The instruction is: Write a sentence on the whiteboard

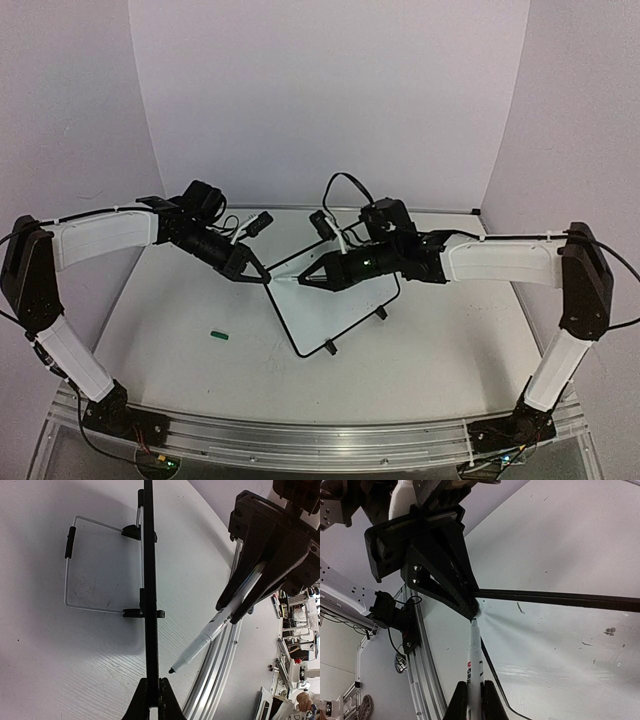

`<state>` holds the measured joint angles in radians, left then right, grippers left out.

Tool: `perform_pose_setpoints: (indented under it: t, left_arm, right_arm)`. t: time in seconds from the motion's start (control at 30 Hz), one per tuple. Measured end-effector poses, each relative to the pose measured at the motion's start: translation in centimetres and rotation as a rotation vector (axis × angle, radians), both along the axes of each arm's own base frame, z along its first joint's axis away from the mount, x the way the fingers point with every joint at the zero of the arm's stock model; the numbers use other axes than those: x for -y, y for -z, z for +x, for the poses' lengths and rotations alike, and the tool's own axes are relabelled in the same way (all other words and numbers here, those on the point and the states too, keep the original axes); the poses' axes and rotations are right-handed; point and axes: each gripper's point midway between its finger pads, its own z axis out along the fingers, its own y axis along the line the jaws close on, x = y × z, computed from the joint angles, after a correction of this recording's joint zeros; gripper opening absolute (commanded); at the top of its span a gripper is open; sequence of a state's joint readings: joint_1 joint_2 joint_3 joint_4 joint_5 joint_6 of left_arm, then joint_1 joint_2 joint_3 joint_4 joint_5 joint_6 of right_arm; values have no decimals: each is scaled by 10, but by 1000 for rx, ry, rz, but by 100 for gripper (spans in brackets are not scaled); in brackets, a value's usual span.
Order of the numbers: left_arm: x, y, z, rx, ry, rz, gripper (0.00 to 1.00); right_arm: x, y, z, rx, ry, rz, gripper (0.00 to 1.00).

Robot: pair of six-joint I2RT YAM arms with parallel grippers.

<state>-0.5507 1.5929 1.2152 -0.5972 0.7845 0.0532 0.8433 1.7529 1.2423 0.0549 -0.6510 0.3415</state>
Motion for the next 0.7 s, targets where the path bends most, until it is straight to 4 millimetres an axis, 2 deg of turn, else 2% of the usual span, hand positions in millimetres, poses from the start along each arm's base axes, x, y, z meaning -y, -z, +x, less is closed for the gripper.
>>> perform_pose_setpoints:
  t: [0.33, 0.57, 0.7]
  left_arm:
    - [0, 0, 0, 1, -2, 3, 0]
    - [-1, 1, 1, 4, -5, 6, 0]
    - [-1, 1, 1, 5, -7, 8, 0]
  right_arm:
    - [2, 10, 6, -7, 31, -37, 0]
    - [2, 13, 5, -8, 36, -48, 0]
    - [5, 21, 1, -23, 35, -64, 0]
